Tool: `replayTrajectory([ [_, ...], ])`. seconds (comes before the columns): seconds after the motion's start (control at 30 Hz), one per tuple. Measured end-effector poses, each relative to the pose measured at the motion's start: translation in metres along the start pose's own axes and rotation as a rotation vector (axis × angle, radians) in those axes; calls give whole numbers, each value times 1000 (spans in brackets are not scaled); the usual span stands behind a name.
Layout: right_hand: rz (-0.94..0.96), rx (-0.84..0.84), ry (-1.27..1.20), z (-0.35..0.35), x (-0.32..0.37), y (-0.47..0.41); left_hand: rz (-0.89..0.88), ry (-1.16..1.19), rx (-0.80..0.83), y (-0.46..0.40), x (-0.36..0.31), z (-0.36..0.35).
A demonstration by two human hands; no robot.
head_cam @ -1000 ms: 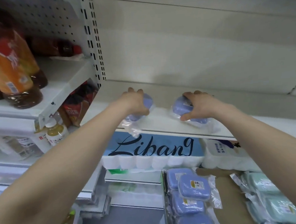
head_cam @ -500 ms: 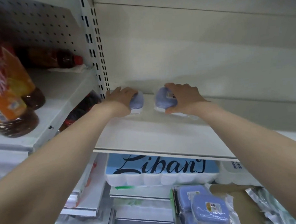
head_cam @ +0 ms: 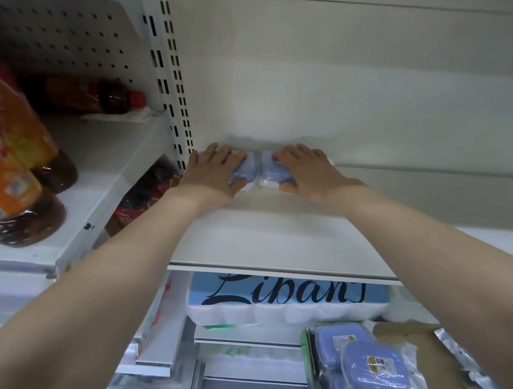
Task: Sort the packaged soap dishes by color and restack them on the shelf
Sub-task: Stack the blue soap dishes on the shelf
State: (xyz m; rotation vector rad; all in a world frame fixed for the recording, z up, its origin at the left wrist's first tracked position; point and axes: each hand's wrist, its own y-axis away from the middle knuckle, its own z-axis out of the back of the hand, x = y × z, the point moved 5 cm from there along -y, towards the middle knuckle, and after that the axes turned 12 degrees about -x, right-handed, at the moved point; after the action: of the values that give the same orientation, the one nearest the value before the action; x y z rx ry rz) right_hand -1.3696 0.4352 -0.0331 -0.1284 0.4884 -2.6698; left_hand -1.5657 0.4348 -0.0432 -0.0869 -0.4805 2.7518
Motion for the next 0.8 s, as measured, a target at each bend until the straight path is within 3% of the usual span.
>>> replayTrajectory([
  [0.3,24,-74,24,38,-8,51,-52,148,-133,26,-33,32],
  [0.4,47,-78,56,56,-16,86,-116,96,-217,51,-61,51],
  [0.63,118,-206,-6,92,-37,210,-184,173,-408,128,-144,73],
  [0.8,187,-328,-83,87,-53,328,-159,243,-478,219,-217,32],
])
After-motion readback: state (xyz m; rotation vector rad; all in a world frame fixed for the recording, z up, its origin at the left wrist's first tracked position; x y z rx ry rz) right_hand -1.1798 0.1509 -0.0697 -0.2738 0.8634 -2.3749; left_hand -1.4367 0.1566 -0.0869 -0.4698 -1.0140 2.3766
